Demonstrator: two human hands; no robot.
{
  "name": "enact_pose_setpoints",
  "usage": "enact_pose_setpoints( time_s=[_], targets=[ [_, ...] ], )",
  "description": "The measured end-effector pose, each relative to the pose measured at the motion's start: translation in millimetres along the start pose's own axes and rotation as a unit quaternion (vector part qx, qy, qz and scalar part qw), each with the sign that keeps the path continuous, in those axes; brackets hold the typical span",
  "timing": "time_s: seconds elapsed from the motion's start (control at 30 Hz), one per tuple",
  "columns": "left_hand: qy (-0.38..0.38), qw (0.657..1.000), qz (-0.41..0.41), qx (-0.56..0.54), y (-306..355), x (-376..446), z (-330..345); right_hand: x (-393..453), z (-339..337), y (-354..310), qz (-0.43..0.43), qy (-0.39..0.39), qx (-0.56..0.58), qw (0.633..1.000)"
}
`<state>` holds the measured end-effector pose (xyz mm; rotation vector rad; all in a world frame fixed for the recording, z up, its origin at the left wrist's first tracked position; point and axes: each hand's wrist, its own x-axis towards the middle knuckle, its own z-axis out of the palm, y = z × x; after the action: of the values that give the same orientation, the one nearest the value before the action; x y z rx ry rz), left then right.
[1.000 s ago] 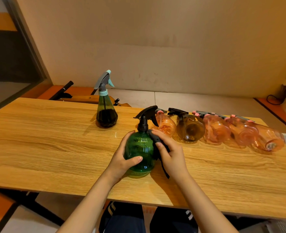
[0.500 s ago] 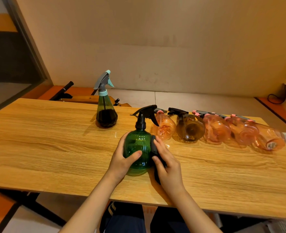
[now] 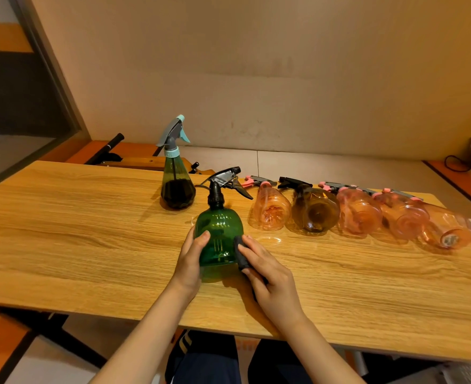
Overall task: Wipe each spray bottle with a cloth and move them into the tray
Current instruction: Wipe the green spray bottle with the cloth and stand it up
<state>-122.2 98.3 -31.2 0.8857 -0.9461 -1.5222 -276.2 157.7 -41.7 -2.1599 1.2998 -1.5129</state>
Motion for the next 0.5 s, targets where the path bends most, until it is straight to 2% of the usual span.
enact_pose_setpoints(
  time_s=[0.3,0.5],
  targets=[
    [-0.04,0.999,-0.013,0.026,2.4,-1.4,-0.2,0.8,-2.5,0.9,0.026,0.028,0.02,0.999],
    [-0.056,0.994,0.006,0.092,2.1,-0.7,-0.1,0.8,-2.4,1.2,0.044,0.042,0.028,0.998]
  ],
)
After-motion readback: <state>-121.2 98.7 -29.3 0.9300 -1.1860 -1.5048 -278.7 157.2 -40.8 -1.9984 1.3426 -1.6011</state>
